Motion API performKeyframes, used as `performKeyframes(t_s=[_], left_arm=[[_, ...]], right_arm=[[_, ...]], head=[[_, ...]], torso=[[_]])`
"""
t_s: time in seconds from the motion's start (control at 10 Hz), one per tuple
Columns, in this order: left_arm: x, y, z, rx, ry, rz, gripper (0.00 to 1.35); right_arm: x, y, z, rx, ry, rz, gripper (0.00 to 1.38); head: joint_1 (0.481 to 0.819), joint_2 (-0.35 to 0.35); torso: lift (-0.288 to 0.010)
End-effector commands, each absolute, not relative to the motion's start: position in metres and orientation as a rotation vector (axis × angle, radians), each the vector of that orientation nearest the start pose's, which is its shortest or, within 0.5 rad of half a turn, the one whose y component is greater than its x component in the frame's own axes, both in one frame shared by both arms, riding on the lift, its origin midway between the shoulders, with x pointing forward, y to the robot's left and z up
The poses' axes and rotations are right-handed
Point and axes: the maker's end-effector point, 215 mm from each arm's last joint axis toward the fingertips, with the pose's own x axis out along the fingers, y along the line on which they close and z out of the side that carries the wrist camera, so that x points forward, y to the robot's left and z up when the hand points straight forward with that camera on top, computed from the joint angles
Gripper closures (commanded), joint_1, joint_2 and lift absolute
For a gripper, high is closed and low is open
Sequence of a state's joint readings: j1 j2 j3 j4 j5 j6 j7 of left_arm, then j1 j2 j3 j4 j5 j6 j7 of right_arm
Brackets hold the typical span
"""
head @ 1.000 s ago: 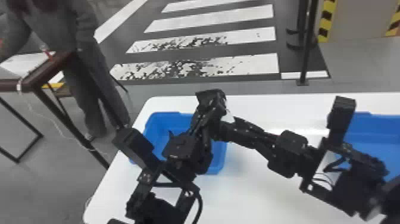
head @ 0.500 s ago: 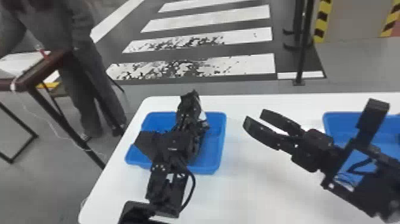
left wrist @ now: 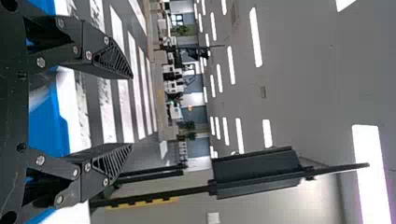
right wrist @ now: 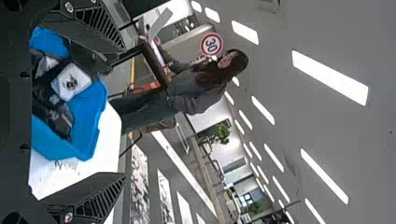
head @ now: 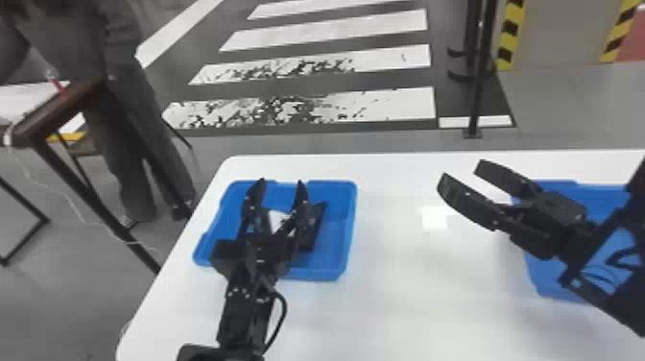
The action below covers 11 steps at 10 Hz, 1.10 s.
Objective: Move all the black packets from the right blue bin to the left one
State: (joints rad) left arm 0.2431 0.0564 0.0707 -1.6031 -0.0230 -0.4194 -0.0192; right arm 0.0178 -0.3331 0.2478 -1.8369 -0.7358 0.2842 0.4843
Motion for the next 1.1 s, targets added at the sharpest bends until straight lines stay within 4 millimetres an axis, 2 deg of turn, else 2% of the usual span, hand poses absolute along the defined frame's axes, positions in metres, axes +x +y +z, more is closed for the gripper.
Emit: performKeyframes(t_s=[0.0,0.1,0.2,0.3,0.4,0.5,0.6,0.8,0.9,1.0], left_arm=[[0.467,0.265,-0.292,0.007,-0.254,0.022,0.11],[0.445,0.254,-0.269,-0.043,-0.261,0.004,0.11],[0.423,0.247,-0.254,-0.107,-0.261,-0.009,0.11],[0.405,0.244,-0.251,-0.162,-0.237,-0.015,0.11],[0.391,0.242,-0.256,-0.19,-0.215,-0.013,0.11],[0.387,0.235,-0.265,-0.206,-0.191,-0.027,0.11],[0.388,0.225,-0.269,-0.213,-0.176,-0.053,0.11],[0.387,0.217,-0.268,-0.214,-0.175,-0.08,0.12],[0.387,0.215,-0.266,-0.216,-0.184,-0.084,0.12],[0.386,0.214,-0.265,-0.217,-0.187,-0.086,0.12]], right_arm=[[0.505,-0.076,-0.286,0.326,0.156,0.798,0.09],[0.507,-0.109,-0.3,0.241,0.233,0.689,0.09],[0.506,-0.142,-0.319,0.199,0.323,0.566,0.09],[0.5,-0.174,-0.342,0.142,0.433,0.435,0.09],[0.495,-0.199,-0.362,0.117,0.515,0.335,0.09],[0.502,-0.228,-0.38,0.093,0.564,0.251,0.09],[0.522,-0.254,-0.394,0.091,0.594,0.194,0.09],[0.552,-0.291,-0.421,0.091,0.676,0.117,0.09],[0.559,-0.308,-0.434,0.085,0.723,0.081,0.09],[0.556,-0.323,-0.444,0.079,0.771,0.043,0.09]], head=[[0.695,0.248],[0.695,0.226],[0.695,0.211],[0.695,0.161],[0.695,0.109],[0.695,0.067],[0.695,0.028],[0.695,-0.037],[0.695,-0.066],[0.695,-0.095]], torso=[[-0.14],[-0.14],[-0.14],[-0.14],[-0.14],[-0.14],[-0.14],[-0.14],[-0.14],[-0.14]])
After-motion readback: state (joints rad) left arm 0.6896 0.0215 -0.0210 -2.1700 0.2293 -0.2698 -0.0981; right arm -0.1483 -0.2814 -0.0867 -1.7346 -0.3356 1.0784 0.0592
